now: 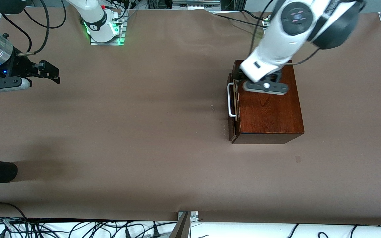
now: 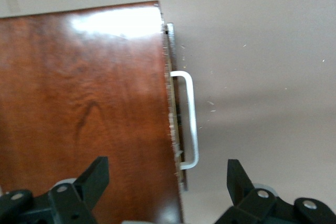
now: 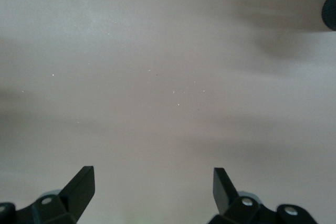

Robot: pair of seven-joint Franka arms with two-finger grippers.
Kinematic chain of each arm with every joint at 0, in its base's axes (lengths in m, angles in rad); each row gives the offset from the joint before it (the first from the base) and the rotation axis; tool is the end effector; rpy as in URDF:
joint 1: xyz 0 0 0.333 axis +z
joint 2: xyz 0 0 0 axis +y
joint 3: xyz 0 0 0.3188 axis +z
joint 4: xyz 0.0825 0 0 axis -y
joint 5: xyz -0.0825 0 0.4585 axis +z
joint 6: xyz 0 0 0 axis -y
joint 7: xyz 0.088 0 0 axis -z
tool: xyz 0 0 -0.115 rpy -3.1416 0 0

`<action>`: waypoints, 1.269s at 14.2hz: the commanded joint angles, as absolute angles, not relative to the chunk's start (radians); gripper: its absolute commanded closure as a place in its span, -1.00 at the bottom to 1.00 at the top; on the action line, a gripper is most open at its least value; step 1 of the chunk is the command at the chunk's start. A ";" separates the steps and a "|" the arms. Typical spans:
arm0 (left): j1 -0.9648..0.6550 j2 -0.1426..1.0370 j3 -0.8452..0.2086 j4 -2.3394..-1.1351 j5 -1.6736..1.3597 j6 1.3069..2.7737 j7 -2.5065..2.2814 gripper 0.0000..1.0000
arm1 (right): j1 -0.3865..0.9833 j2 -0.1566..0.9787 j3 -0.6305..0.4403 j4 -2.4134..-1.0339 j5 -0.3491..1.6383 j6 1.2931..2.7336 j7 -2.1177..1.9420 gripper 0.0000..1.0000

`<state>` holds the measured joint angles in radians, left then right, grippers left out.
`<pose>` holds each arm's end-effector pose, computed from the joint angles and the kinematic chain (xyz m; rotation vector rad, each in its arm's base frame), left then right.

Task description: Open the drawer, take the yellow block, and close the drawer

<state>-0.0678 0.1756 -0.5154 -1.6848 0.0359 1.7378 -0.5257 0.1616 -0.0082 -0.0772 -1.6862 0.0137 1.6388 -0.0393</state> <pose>0.5703 -0.3525 0.4700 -3.1264 0.0984 0.1749 0.6257 0.0543 0.5671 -3.1217 -0.1915 0.0618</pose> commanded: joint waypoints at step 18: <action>-0.224 0.428 -0.586 -1.855 0.430 1.999 -0.928 -1.00 | 0.164 -0.011 -0.071 -1.680 0.015 1.601 -0.046 -1.00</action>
<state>-0.2240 0.4192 -0.5793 -1.8424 0.3969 1.9678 -0.9009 0.1621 -0.0071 -0.0710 -1.6864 0.0137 1.6174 -0.0394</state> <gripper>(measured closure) 0.000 0.000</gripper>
